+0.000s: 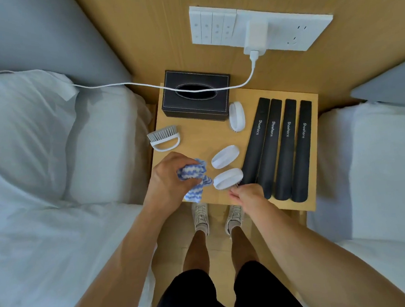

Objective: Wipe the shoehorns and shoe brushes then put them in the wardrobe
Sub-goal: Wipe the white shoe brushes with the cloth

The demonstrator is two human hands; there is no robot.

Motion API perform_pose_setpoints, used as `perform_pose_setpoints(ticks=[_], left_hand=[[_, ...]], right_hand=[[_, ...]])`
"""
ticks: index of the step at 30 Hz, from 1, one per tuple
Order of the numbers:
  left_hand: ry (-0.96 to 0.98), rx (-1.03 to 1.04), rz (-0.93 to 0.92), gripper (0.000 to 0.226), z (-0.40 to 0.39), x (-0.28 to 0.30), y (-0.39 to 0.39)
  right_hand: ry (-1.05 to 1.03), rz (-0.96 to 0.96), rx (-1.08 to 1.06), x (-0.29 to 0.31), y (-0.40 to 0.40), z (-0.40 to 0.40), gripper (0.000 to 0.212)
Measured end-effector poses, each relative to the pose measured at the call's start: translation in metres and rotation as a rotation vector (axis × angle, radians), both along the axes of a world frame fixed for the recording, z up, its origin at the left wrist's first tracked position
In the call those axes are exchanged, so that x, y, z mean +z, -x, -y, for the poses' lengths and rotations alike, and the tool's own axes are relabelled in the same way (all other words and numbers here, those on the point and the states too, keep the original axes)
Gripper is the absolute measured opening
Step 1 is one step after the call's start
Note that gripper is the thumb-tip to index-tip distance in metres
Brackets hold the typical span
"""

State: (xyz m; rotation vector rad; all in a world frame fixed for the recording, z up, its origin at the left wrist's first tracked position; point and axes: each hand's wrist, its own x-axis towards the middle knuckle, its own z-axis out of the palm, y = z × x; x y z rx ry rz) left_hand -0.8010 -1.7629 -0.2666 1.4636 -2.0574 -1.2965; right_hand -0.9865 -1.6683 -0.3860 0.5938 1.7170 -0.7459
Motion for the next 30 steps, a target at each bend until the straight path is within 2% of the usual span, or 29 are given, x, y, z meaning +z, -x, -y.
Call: perform_pose_setpoints(ticks=[5, 8, 10, 13, 17, 23, 27, 30], left_hand=[[-0.001, -0.006, 0.021, 0.034, 0.0, -0.003, 0.003], [0.001, 0.009, 0.014, 0.034, 0.002, -0.004, 0.005], [0.007, 0.007, 0.023, 0.034, 0.003, -0.004, 0.005], [-0.008, 0.029, 0.001, 0.034, 0.004, -0.005, 0.004], [-0.015, 0.057, 0.0, 0.034, 0.004, -0.007, -0.002], [-0.02, 0.137, -0.007, 0.031, 0.003, -0.008, -0.02], [-0.019, 0.211, 0.003, 0.031, 0.005, -0.012, -0.037], [-0.04, 0.256, 0.015, 0.03, 0.008, -0.017, -0.049]], right_hand=[[-0.059, -0.051, 0.158, 0.003, 0.005, 0.004, 0.037], [-0.096, -0.102, 0.211, 0.002, 0.014, 0.005, 0.024], [-0.111, -0.177, 0.239, 0.003, 0.019, 0.008, 0.024], [-0.115, -0.389, 0.379, 0.006, 0.025, 0.015, 0.026], [0.038, -0.685, 0.61, 0.02, 0.023, 0.036, 0.014], [0.309, -0.567, 0.857, 0.029, -0.011, 0.091, 0.007], [0.356, -0.572, 1.029, 0.021, -0.042, 0.13, 0.016], [0.473, -0.799, 1.371, 0.014, -0.061, 0.153, 0.032]])
